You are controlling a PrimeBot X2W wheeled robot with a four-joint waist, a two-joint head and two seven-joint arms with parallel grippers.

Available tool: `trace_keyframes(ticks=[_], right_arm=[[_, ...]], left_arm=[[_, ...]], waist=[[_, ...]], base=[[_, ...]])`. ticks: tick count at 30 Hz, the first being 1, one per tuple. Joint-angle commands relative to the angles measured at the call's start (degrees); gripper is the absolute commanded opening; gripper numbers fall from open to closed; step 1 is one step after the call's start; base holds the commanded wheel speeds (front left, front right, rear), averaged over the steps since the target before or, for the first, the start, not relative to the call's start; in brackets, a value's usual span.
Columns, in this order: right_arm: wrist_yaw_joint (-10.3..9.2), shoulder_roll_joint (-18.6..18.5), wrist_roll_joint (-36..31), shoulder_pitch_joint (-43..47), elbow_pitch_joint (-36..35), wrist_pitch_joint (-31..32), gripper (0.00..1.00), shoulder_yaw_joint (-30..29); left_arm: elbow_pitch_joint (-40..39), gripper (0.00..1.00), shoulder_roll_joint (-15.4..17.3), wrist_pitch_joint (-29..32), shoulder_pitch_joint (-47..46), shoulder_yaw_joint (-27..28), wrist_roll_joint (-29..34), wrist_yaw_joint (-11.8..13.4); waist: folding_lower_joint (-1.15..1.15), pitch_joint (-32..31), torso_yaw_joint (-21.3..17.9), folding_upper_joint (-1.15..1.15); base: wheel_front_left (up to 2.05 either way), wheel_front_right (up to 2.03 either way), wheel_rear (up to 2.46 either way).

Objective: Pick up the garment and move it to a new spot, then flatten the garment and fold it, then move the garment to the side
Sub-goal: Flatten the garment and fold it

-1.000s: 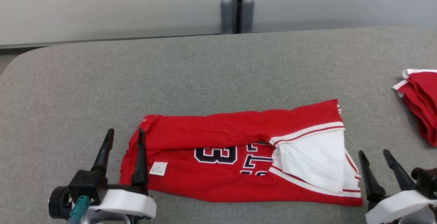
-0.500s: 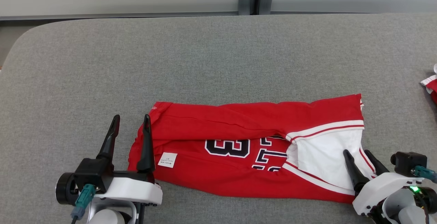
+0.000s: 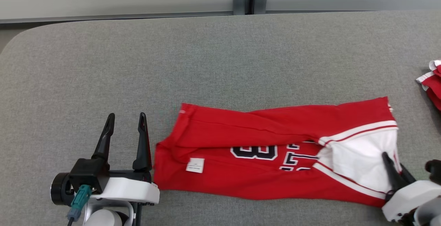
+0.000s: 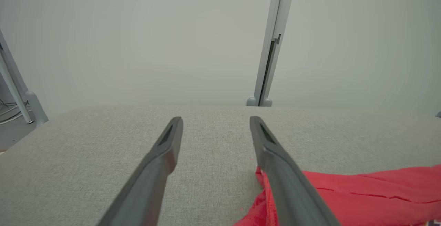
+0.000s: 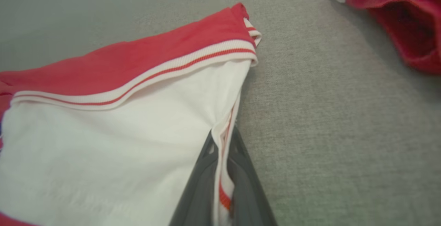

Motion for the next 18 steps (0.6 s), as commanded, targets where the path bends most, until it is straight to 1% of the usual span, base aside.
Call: trace_keyframes(ticks=[1,5,9,11,14,15,16,17,18], right_arm=[[-0.58,-1.5,0.22,0.97,0.92,-0.62,0.0,-1.2],[-0.4,-2.8,0.07,0.62,0.73,-2.04,0.0,-3.73],[-0.39,-3.7,-1.2,-0.2,-3.28,-2.91,0.0,-4.14],[-0.39,-3.78,-2.59,-0.51,-6.94,-2.81,0.0,-4.0],[-0.38,-3.0,-5.11,-0.49,-14.13,-0.6,0.0,-3.7],[-0.38,-3.0,-5.11,-0.49,-14.13,-0.6,0.0,-3.7],[-0.37,-2.16,-7.11,-0.62,-19.64,1.81,0.0,-2.63],[-0.35,-1.53,-7.54,-0.78,-22.23,2.99,0.0,-1.81],[-0.35,-1.53,-7.54,-0.78,-22.23,2.99,0.0,-1.81]], left_arm=[[-0.01,1.0,0.11,-0.3,-0.85,0.0,0.42,-0.34],[0.23,1.0,0.11,-0.34,-0.58,-0.04,0.24,-0.25],[0.14,1.0,0.4,-0.38,0.14,0.25,0.13,0.07],[-0.01,1.0,0.61,-0.37,0.3,0.34,0.11,0.08],[-0.26,1.0,0.89,-0.29,0.38,0.33,0.11,0.14],[-0.26,1.0,0.89,-0.29,0.38,0.33,0.11,0.14],[-0.44,1.0,0.98,-0.12,0.34,0.25,0.04,0.15],[-0.51,1.0,0.96,-0.05,0.3,0.16,0.02,0.2],[-0.51,1.0,0.96,-0.05,0.3,0.16,0.02,0.2]], waist=[[0.0,-0.01,-0.2,0.0],[0.0,-0.22,-0.71,0.0],[0.0,-0.7,-1.52,0.0],[0.0,-0.95,-1.89,0.0],[0.0,-1.43,-2.28,0.0],[0.0,-1.43,-2.28,0.0],[0.0,-1.66,-2.41,0.0],[0.0,-1.75,-2.42,0.0],[0.0,-1.75,-2.42,0.0]], base=[[0.0,0.0,0.0],[0.0,0.0,0.0],[0.0,0.0,0.0],[0.0,0.0,0.0],[0.0,0.0,0.0],[0.0,0.0,0.0],[0.0,0.0,0.0],[0.0,0.0,0.0],[0.0,0.0,0.0]])
